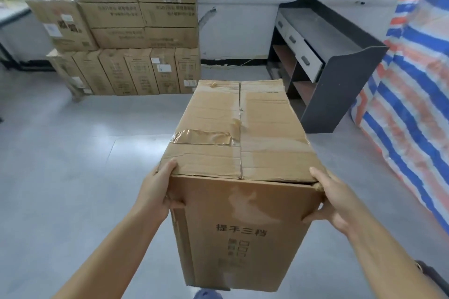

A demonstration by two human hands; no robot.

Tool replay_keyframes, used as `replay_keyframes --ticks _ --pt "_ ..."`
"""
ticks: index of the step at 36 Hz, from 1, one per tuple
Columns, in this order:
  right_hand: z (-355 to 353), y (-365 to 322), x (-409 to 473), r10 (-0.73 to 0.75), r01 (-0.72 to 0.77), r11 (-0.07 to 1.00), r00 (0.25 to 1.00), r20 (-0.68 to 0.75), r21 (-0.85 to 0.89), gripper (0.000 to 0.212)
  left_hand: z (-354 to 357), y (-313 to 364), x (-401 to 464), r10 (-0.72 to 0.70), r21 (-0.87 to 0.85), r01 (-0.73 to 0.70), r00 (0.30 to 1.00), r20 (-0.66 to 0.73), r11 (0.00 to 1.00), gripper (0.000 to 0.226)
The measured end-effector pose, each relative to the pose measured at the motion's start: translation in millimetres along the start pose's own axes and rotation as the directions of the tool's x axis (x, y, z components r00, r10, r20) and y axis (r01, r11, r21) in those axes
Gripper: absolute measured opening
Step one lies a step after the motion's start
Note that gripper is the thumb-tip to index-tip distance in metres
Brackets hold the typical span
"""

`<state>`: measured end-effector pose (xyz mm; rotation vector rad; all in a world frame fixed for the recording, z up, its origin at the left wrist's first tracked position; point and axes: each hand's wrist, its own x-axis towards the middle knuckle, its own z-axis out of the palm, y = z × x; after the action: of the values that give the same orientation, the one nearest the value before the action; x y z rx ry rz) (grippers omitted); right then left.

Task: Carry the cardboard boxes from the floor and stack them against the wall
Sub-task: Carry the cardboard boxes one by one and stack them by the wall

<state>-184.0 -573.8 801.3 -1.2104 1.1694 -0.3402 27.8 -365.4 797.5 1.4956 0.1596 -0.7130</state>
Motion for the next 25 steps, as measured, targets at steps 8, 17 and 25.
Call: replay_keyframes --ticks 8,17,25 --pt "62 -68 103 0.053 -0.052 0.997 0.999 -0.004 0.058 0.026 30 80 115 0.027 0.038 -0.027 1.0 0.015 0.999 0.01" --pt "94 -151 247 0.037 -0.037 0.997 0.999 0.01 0.062 0.026 100 149 247 0.049 0.057 -0.049 0.999 0.005 0.997 0.009" --pt "105 -248 402 0.03 -0.028 0.999 0.997 0.075 -0.022 0.021 195 203 361 0.017 -0.01 -0.018 0.995 -0.095 1.0 0.01"
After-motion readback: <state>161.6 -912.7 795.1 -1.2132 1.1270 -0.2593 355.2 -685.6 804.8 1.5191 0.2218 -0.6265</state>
